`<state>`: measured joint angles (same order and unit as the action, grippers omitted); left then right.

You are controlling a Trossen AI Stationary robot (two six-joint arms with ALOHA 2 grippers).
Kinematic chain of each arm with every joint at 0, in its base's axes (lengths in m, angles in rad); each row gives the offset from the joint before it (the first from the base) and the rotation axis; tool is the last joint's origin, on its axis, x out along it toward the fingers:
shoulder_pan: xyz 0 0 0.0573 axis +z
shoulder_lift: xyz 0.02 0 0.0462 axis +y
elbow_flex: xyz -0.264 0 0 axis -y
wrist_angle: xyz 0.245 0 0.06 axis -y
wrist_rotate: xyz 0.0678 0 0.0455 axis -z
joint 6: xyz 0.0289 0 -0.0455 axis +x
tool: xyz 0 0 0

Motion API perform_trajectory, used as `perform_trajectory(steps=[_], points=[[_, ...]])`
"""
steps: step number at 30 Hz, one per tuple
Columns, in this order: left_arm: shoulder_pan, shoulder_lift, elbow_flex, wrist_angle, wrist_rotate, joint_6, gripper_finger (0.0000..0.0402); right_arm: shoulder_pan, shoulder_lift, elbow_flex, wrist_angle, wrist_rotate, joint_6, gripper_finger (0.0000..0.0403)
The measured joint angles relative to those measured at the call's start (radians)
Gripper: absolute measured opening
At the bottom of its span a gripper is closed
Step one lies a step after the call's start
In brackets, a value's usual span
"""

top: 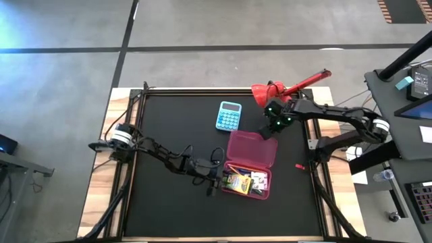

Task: Pack school essentials
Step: Close the pink supply box

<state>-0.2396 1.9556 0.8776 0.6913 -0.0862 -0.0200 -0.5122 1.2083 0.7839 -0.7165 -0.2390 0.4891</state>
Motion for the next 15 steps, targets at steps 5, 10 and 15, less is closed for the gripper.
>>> perform_trajectory(steps=[5, 10, 15], points=[[0.007, 0.000, 0.000, -0.001, -0.031, 0.000, 0.0169, 0.056, -0.086, 0.015, 0.003, -0.034, 0.096, 0.0201], [0.016, 0.000, 0.000, -0.001, -0.057, -0.003, 0.0169, 0.174, -0.152, 0.016, 0.004, -0.030, 0.204, 0.0201], [0.018, -0.002, 0.001, -0.004, -0.070, -0.003, 0.0169, 0.318, -0.190, 0.016, 0.039, -0.020, 0.311, 0.0201]])
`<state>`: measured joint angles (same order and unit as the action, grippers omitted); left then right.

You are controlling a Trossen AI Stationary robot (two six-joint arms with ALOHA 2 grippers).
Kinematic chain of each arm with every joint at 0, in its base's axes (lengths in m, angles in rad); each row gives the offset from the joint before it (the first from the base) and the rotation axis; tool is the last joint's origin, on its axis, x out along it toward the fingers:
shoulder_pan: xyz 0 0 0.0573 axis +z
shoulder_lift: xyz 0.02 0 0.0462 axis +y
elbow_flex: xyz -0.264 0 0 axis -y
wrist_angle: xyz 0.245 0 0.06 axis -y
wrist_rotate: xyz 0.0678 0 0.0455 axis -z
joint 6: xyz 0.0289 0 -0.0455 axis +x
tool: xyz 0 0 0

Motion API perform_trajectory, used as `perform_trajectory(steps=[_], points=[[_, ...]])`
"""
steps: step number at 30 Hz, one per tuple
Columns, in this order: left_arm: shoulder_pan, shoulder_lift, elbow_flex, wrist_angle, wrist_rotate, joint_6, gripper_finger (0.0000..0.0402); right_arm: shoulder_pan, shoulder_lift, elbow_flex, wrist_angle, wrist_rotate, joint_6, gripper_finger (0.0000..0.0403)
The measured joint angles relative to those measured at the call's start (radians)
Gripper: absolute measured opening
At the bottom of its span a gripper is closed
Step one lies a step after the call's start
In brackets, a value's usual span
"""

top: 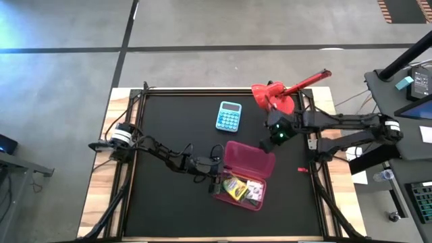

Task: Pack school essentials
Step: Close the pink supply box

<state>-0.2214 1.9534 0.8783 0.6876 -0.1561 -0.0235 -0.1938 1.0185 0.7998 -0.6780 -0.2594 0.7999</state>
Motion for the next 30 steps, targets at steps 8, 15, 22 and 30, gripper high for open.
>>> perform_trajectory(steps=[8, 15, 22, 30], points=[[0.000, 0.000, 0.008, -0.002, -0.007, 0.000, 0.0169, 0.197, -0.001, 0.000, 0.123, 0.084, 0.157, 0.0201], [0.001, -0.006, 0.015, -0.009, -0.110, 0.005, 0.0169, 0.315, 0.050, 0.000, 0.273, 0.111, 0.239, 0.0201], [0.035, -0.009, 0.061, -0.018, -0.142, 0.005, 0.0169, 0.363, 0.102, 0.010, 0.305, 0.174, 0.264, 0.0201], [0.034, -0.185, 0.076, -0.363, -0.141, 0.013, 0.0169, 0.377, 0.171, 0.088, 0.313, 0.189, 0.228, 0.0201]])
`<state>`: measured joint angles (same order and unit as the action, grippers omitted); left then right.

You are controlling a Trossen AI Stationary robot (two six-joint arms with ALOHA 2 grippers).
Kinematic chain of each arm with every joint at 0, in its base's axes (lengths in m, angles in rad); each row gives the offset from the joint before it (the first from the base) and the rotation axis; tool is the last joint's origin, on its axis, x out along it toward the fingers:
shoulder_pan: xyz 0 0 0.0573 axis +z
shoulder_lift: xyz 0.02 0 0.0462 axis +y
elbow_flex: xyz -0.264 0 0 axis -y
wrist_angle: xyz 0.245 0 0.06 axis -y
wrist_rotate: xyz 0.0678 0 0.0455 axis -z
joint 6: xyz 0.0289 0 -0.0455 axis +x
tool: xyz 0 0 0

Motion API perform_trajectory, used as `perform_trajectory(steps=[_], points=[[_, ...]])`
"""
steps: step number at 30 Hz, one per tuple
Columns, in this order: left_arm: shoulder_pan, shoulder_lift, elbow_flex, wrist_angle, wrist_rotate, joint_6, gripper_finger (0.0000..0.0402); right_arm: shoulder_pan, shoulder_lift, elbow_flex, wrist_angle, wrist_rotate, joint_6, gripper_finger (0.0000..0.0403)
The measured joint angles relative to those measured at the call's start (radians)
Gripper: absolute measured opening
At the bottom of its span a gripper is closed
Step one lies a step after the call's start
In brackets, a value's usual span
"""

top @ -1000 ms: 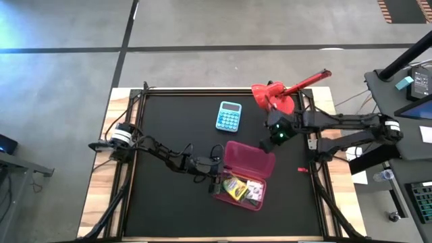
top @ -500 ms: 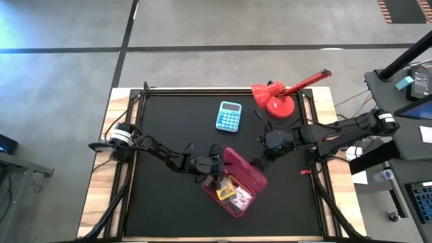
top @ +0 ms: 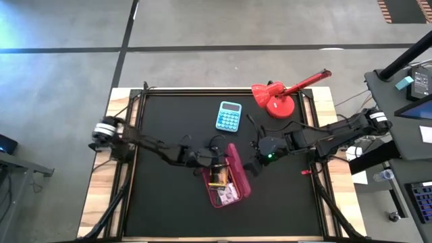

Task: Pack school essentials
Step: Close the pink supply box

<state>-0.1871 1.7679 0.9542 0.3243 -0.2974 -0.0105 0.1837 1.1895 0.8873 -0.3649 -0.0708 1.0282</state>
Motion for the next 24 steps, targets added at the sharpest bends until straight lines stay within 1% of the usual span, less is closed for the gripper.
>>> perform_trajectory(steps=[4, 7, 10, 13, 17, 24], points=[[-0.002, -0.172, -0.004, -0.326, 0.000, -0.009, 0.0169, 0.000, 0.047, 0.057, 0.001, 0.021, -0.043, 0.0201], [-0.009, -0.303, -0.007, -0.485, 0.000, -0.027, 0.0169, 0.000, 0.096, 0.105, 0.004, 0.022, -0.074, 0.0201], [-0.011, -0.420, -0.015, -0.517, 0.001, -0.089, 0.0169, 0.000, 0.165, 0.157, 0.006, 0.022, -0.104, 0.0201], [-0.011, -0.494, -0.016, -0.508, -0.016, -0.125, 0.0169, 0.000, 0.247, 0.208, 0.004, 0.022, -0.137, 0.0201], [-0.013, -0.510, -0.020, -0.493, -0.033, -0.175, 0.0169, 0.000, 0.357, 0.280, 0.004, 0.015, -0.181, 0.0201], [-0.067, -0.412, -0.025, -0.475, -0.025, -0.246, 0.0169, 0.000, 0.505, 0.377, 0.002, 0.011, -0.218, 0.0201]])
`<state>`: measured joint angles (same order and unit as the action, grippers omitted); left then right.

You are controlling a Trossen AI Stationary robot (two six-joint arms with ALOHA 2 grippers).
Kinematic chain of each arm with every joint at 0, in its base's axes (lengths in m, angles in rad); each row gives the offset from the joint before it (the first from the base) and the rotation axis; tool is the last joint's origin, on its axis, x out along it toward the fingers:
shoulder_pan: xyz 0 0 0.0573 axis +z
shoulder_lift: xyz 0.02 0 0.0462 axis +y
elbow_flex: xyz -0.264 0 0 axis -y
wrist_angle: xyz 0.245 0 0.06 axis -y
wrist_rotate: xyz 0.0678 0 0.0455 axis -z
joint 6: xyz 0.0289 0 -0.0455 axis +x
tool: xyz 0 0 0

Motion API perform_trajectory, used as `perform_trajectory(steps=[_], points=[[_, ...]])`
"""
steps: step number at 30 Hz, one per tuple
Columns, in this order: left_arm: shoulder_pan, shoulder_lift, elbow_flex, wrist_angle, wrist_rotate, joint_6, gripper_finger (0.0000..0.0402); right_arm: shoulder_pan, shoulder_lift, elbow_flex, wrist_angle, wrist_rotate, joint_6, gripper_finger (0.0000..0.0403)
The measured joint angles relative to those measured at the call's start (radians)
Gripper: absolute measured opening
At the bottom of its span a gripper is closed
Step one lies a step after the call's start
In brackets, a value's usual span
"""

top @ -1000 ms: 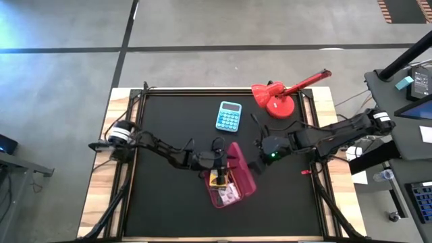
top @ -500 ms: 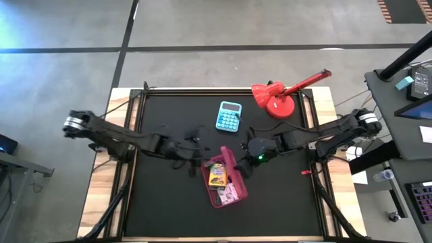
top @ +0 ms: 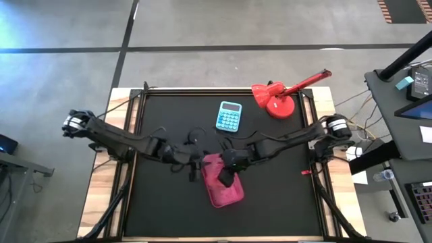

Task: Pack school essentials
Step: Close the pink supply box

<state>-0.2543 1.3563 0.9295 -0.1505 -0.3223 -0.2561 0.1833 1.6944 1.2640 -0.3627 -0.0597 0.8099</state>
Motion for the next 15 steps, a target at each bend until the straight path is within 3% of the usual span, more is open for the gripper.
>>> perform_trajectory(steps=[7, 15], points=[[-0.088, 0.127, 0.000, 0.006, 0.007, -0.021, 0.0169, 0.000, 0.060, 0.022, -0.001, -0.001, -0.002, 0.0201], [-0.105, 0.288, 0.000, 0.023, 0.000, -0.082, 0.0169, 0.000, 0.057, 0.019, -0.013, -0.001, -0.003, 0.0201]])
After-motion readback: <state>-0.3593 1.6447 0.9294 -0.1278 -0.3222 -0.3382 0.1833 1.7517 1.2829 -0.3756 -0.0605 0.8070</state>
